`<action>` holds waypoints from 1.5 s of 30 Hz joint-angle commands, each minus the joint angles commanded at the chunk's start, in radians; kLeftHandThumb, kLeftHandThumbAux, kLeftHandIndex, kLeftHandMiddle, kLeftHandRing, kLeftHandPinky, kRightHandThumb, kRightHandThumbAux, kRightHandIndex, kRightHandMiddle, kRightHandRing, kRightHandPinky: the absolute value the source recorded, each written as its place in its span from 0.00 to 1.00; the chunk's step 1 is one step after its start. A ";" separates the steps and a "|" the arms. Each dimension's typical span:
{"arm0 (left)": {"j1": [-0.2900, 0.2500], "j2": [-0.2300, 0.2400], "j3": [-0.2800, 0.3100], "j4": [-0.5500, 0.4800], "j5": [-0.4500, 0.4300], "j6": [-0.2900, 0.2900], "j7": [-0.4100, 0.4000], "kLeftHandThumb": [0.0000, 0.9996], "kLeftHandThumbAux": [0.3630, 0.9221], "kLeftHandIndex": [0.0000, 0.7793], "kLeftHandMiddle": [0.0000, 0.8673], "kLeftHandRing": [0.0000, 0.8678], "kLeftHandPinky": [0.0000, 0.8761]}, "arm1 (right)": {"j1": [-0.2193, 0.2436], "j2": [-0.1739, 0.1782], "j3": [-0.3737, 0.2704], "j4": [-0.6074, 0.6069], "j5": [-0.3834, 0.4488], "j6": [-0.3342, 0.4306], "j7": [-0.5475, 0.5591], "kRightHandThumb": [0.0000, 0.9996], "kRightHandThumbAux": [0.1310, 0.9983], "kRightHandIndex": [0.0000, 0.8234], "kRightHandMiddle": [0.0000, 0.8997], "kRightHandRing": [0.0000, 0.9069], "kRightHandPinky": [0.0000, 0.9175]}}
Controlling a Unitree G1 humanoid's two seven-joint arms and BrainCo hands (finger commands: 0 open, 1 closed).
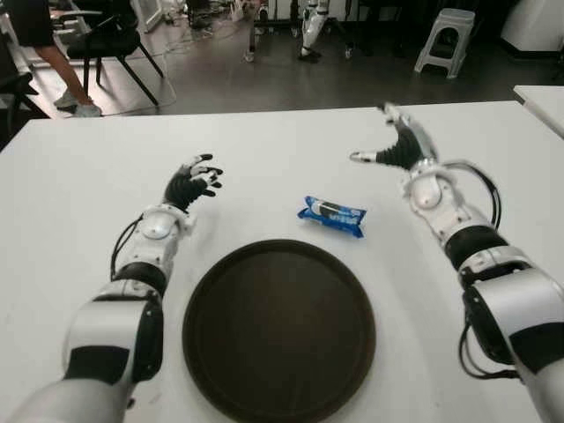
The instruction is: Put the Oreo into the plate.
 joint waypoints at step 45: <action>0.002 -0.007 0.007 -0.004 -0.011 -0.001 0.015 0.24 0.53 0.20 0.35 0.43 0.47 | 0.110 -0.007 0.245 -0.436 -0.214 0.368 0.398 0.00 0.66 0.18 0.15 0.13 0.09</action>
